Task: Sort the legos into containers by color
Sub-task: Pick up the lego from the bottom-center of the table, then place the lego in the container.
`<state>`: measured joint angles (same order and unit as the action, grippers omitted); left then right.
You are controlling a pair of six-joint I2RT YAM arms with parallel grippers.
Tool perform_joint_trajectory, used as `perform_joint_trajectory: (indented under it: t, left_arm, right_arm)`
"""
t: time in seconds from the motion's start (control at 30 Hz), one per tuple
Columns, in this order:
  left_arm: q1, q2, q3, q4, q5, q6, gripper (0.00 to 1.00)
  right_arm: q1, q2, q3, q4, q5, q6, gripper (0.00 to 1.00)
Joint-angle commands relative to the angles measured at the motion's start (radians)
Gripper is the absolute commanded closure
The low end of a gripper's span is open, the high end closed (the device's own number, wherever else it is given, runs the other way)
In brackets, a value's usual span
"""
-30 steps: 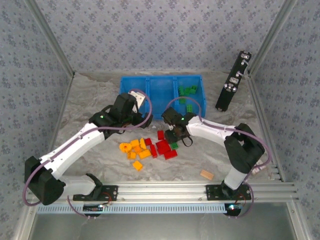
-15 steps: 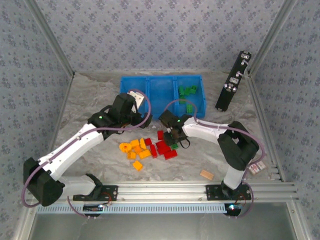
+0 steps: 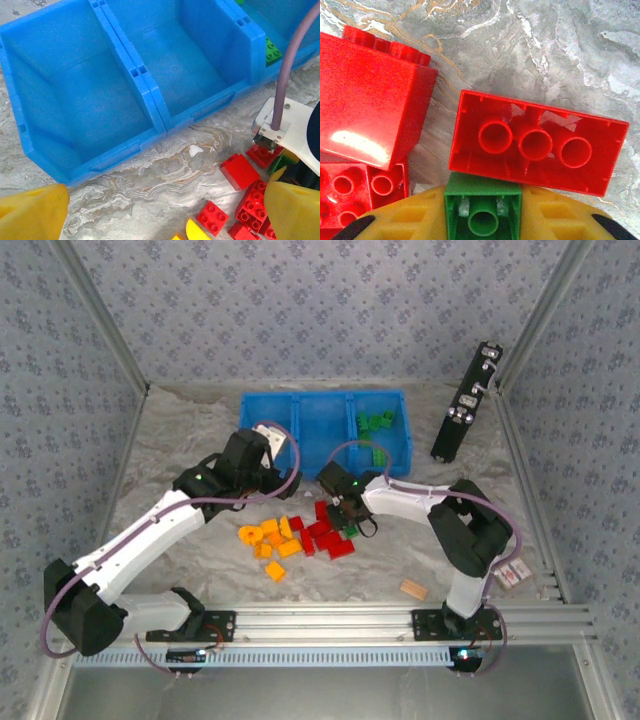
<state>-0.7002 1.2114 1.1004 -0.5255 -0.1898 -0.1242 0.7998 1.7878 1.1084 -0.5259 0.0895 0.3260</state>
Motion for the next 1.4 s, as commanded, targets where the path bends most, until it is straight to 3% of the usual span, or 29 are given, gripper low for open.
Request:
perform_joint_trajectory:
  t: [0.0,0.53,0.87,1.2,1.37]
  left_arm:
    - [0.005,-0.020,0.005,-0.010,-0.019,0.002,0.00]
    - [0.004,0.041,0.043,-0.009,-0.013,0.017,0.00]
    - [0.004,0.029,0.044,-0.027,-0.031,0.019,0.00]
    - [0.004,0.022,0.016,-0.029,-0.021,-0.089,0.00]
    - [0.001,-0.023,-0.055,0.046,0.076,-0.203,0.00]
  right_arm:
    - [-0.013,0.022,-0.037,-0.016,0.009,0.004,0.67]
    - [-0.082,-0.090,-0.083,-0.031,-0.027,-0.013,0.72]
    - [-0.229,-0.221,0.001,-0.080,-0.052,-0.090,0.71]
    - [-0.381,-0.104,0.188,0.035,-0.079,-0.181,0.70]
    - [-0.417,-0.021,0.273,0.063,-0.081,-0.205,0.70]
